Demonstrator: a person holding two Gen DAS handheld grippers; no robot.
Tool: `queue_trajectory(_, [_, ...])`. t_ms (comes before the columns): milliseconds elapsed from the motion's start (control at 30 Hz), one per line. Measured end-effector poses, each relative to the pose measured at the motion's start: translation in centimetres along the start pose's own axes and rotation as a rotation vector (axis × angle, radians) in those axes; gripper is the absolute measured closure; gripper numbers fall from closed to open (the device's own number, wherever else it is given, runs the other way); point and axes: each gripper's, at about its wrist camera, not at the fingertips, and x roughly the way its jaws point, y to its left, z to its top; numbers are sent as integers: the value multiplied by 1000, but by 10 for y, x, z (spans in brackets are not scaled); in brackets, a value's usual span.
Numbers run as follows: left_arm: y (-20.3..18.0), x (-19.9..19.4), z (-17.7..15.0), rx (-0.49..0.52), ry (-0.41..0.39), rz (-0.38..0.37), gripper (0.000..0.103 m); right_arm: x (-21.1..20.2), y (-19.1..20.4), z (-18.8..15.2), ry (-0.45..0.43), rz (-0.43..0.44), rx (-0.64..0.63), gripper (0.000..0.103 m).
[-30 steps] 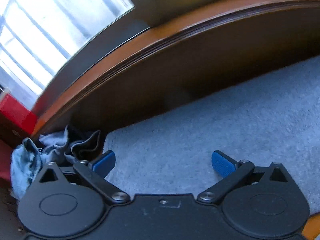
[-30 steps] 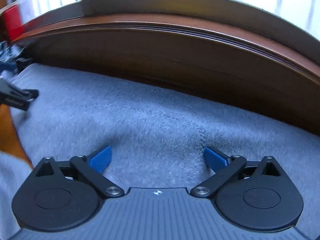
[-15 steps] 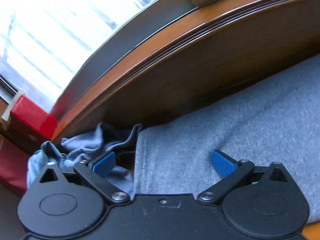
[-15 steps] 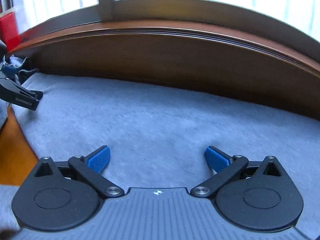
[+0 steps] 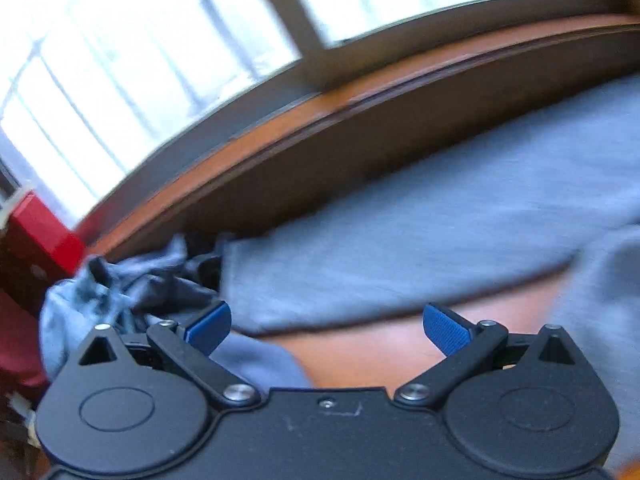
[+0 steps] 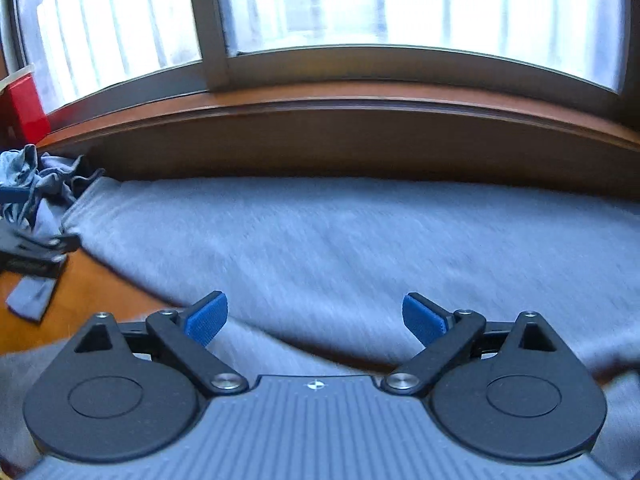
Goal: Fold clothes
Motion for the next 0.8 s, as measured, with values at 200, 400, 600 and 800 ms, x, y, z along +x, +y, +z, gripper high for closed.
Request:
queue_trajectory(200, [-83,-36,3,21,-29,-106,0,-35,-36,-25,-49,-4,27,6])
queue_trajectory(400, [-174,-68,10,6,-24,-20,0,-79,-101,-58,-94,-21,10,6])
queue_trajectory(600, [-220,-79,-3,-24,103,135,0,-115,-162,-102,-107,12,25,6])
queue_trajectory(800, [-191,-90,-38,-61,256,300,0,-105,-160,-112,-57,175,11,6])
